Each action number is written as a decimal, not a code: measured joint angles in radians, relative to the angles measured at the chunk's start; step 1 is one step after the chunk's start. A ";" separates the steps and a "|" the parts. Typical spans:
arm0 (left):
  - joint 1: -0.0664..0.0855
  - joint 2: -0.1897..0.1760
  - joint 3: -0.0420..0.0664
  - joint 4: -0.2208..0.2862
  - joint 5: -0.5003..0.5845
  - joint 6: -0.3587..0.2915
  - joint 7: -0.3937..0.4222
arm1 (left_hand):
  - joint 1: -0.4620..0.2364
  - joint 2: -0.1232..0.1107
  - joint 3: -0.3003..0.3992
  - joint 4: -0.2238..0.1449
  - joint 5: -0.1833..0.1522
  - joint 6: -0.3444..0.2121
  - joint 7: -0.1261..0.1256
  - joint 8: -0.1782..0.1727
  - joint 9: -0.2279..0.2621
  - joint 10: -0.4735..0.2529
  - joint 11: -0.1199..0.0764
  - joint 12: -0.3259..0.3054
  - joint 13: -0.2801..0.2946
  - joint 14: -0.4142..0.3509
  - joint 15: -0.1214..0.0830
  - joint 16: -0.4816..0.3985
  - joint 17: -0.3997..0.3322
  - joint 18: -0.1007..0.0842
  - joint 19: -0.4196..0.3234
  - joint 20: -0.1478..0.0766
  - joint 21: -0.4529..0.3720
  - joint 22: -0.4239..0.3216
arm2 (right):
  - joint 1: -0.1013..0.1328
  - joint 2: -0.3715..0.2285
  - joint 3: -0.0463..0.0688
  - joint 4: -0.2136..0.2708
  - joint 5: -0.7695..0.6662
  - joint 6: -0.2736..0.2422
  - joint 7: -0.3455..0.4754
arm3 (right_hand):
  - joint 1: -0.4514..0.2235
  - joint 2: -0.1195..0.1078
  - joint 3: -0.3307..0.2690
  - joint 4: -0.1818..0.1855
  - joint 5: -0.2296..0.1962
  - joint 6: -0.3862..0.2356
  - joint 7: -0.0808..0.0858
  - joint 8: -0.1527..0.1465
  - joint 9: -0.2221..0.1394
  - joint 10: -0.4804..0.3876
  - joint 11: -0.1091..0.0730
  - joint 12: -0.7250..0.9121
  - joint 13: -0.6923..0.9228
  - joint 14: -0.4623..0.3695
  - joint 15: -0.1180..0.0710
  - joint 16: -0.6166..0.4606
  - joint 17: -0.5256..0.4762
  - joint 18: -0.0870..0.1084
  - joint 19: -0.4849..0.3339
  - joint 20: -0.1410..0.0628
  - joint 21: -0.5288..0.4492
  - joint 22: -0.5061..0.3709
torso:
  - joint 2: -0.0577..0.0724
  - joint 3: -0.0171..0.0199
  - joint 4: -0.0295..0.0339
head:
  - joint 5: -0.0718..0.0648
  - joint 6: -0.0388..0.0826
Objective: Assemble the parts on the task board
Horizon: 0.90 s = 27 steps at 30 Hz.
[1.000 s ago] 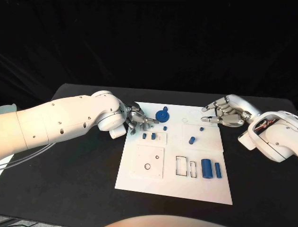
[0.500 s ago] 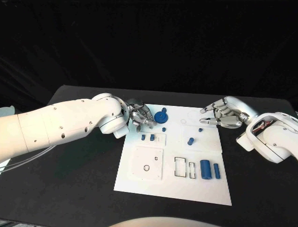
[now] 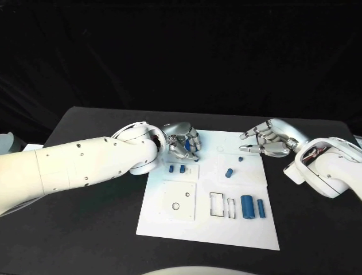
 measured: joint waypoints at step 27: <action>-0.007 0.074 -0.002 -0.046 -0.230 0.076 -0.109 | 0.002 0.002 0.029 -0.012 0.000 0.137 -0.022 -0.145 -0.088 0.128 -0.010 -0.214 -0.209 0.098 -0.017 0.182 0.155 -0.055 0.210 -0.025 0.496 0.429 | 0.000 0.001 0.000 0.002 0.001 -0.002 0.002 | 0.000 0.000 0.000 0.000 0.004 0.000 0.000 0.000 0.000 0.000 0.000 0.000 0.000 0.000 0.000 -0.004 0.000 0.000 0.000 0.000 -0.004 0.001 | 0.000 0.0004 0.0001 | -0.005 -0.003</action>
